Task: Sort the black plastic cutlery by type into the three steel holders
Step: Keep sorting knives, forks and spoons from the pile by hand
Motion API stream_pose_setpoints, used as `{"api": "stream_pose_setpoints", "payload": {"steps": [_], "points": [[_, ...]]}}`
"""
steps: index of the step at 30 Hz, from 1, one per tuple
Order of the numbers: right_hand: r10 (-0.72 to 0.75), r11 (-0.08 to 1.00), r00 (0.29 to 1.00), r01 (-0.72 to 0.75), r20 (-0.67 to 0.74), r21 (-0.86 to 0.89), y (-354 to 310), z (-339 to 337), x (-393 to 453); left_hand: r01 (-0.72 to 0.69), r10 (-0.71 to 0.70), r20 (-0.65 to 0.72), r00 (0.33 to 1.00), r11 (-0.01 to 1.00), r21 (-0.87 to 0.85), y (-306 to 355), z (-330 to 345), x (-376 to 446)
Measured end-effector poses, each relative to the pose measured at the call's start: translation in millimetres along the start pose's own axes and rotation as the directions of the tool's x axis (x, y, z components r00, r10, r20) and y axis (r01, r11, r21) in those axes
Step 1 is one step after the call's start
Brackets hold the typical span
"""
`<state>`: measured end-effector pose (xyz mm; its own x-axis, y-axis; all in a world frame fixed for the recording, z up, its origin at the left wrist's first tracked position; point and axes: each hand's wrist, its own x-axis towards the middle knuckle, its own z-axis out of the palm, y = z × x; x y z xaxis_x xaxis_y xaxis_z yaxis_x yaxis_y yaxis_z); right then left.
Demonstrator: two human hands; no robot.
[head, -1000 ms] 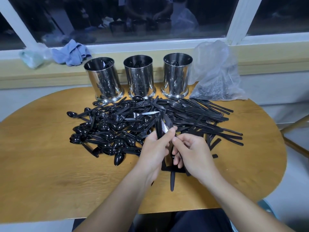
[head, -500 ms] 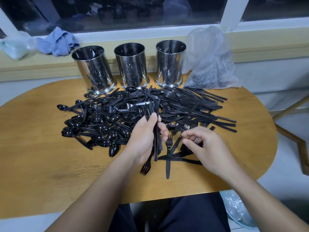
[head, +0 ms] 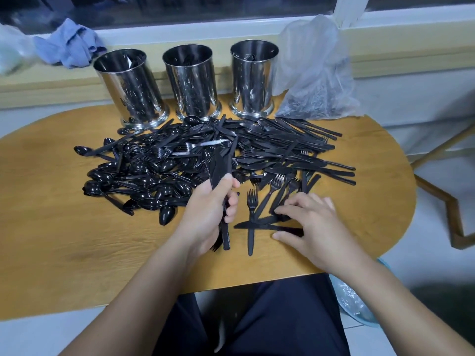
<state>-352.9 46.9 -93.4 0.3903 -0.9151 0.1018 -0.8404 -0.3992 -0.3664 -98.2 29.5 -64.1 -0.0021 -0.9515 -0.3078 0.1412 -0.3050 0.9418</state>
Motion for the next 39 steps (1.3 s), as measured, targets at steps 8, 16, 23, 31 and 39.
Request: {"api": "stream_pose_setpoints", "payload": {"steps": [8, 16, 23, 31, 39], "points": [[-0.243, 0.943, 0.968, 0.218, -0.07, -0.25, -4.0, 9.1, 6.4, 0.016, -0.017, -0.053, 0.998, 0.999, -0.031, -10.8, -4.8, -8.1], [-0.17, 0.968, 0.97, 0.132, -0.172, -0.213, -6.3, 5.5, 16.5, 0.009, -0.014, -0.084, 0.996, 0.998, -0.067, -11.2, -7.7, -14.4], [0.132, 0.893, 0.975, -0.04, -0.176, 0.449, -46.9, -2.9, 24.9, -0.044, 0.041, -0.022, 0.999, 0.993, -0.11, -8.1, 15.3, -25.8], [0.121, 0.804, 0.989, -0.045, -0.089, 0.593, -61.5, 2.0, 16.9, -0.056, 0.043, -0.104, 0.994, 0.991, -0.118, -10.4, 25.1, -25.6], [0.331, 0.877, 0.909, -0.197, -0.253, 0.439, 3.0, -5.7, 6.2, -0.032, 0.024, -0.137, 0.99, 0.998, -0.055, -4.0, 22.6, -19.0]]}}
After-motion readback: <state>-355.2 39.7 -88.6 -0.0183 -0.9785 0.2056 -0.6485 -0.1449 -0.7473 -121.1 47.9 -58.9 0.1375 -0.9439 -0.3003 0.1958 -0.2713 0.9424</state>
